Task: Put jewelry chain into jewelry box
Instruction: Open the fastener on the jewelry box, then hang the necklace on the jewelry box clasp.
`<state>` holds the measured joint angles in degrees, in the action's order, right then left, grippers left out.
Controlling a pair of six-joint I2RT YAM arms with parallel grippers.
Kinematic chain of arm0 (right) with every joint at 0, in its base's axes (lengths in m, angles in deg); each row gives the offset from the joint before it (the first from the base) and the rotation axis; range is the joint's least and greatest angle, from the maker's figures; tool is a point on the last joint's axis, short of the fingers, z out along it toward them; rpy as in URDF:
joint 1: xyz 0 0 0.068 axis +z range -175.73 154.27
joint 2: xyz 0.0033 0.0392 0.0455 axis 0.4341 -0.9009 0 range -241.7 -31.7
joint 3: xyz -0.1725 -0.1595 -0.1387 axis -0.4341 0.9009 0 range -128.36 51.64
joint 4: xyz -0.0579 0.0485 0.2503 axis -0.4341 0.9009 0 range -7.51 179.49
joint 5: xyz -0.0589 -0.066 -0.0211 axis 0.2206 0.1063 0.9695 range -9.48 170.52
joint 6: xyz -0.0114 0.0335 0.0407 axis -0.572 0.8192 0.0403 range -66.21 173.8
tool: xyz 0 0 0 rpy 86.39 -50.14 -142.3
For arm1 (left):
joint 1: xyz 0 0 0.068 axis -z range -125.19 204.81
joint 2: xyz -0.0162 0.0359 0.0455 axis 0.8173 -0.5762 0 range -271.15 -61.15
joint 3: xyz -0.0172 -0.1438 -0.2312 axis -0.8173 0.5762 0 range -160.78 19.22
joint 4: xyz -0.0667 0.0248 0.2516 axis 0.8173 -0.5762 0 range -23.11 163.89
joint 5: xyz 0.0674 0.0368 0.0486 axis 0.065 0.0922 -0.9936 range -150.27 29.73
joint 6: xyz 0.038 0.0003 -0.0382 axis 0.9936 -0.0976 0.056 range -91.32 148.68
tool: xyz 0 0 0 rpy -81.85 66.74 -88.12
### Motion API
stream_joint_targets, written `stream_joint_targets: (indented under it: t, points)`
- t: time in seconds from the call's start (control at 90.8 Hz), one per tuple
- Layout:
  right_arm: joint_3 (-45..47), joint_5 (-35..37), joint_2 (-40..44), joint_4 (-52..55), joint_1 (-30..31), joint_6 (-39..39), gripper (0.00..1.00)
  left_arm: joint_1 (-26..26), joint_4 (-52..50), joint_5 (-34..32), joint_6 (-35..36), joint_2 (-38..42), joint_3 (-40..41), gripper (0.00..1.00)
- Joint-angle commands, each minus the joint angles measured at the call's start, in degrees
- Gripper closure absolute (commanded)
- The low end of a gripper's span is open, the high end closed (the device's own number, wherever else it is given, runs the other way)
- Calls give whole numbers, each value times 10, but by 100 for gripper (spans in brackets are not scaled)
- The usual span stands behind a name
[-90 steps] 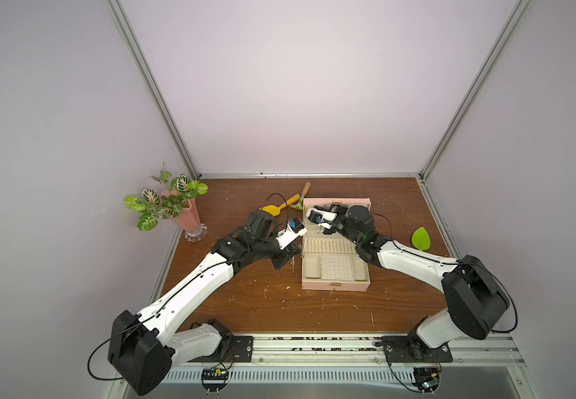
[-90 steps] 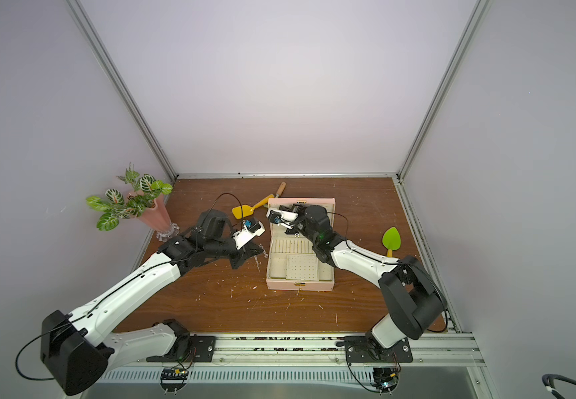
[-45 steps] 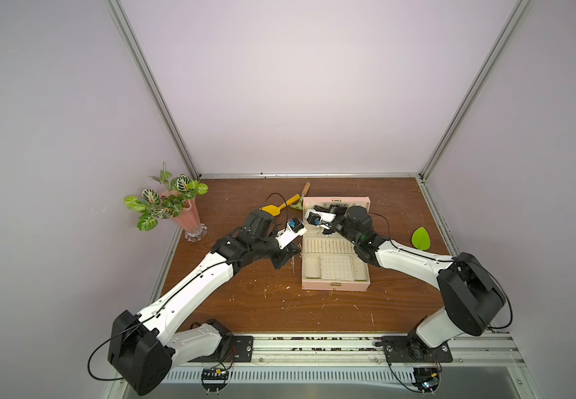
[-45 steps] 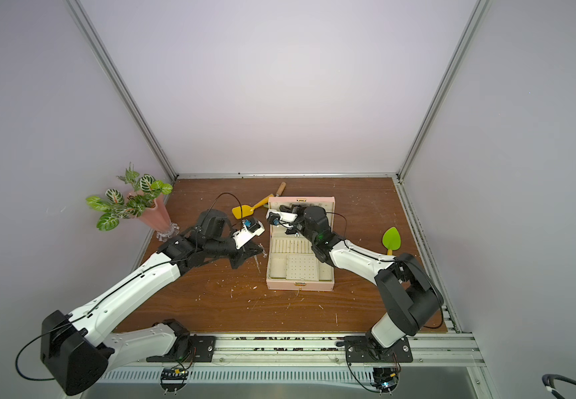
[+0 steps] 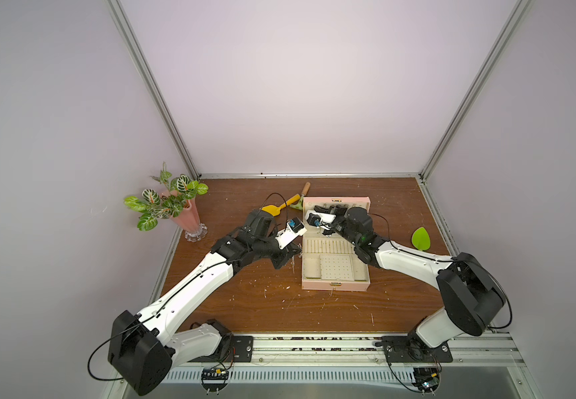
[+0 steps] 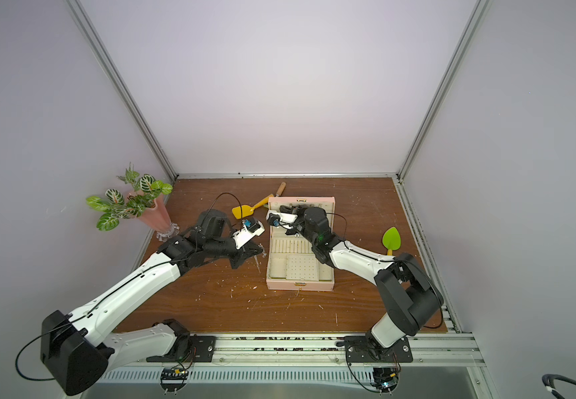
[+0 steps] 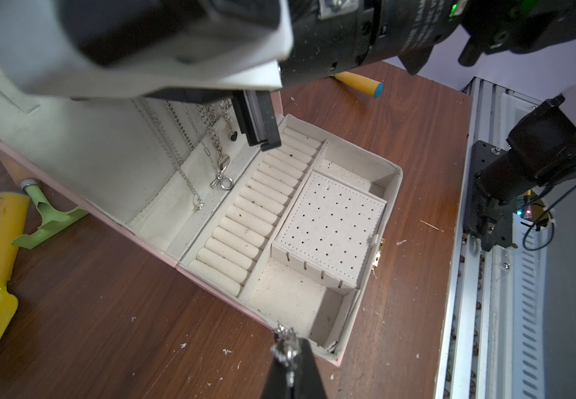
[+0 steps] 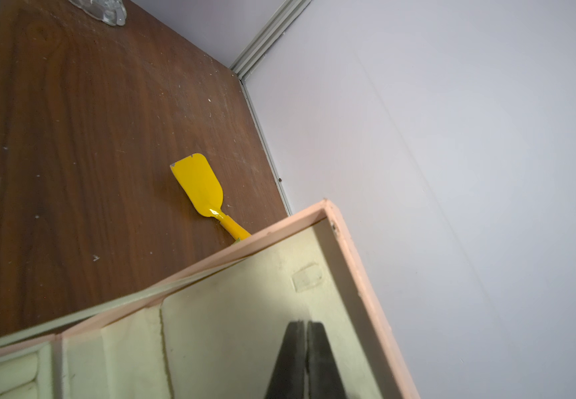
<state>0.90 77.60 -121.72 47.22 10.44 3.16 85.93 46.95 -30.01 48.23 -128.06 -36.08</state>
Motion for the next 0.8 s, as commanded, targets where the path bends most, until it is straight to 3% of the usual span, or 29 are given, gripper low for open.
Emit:
stream_joint_targets:
  t: [0.0,0.231,0.418,0.627,0.793]
  points:
    - [31,-30,22,74,6,33,78,-8,4,9,1,5,3,99]
    - [62,-63,105,63,6,90,66,-8,8,17,0,1,2,99]
    - [128,-66,197,9,1,192,55,-8,15,28,-3,-10,-8,99]
    - [193,-178,241,-47,-3,335,38,-8,15,29,-3,-26,-42,99]
    - [250,-234,229,-159,-4,447,33,-6,13,27,-2,-57,-81,99]
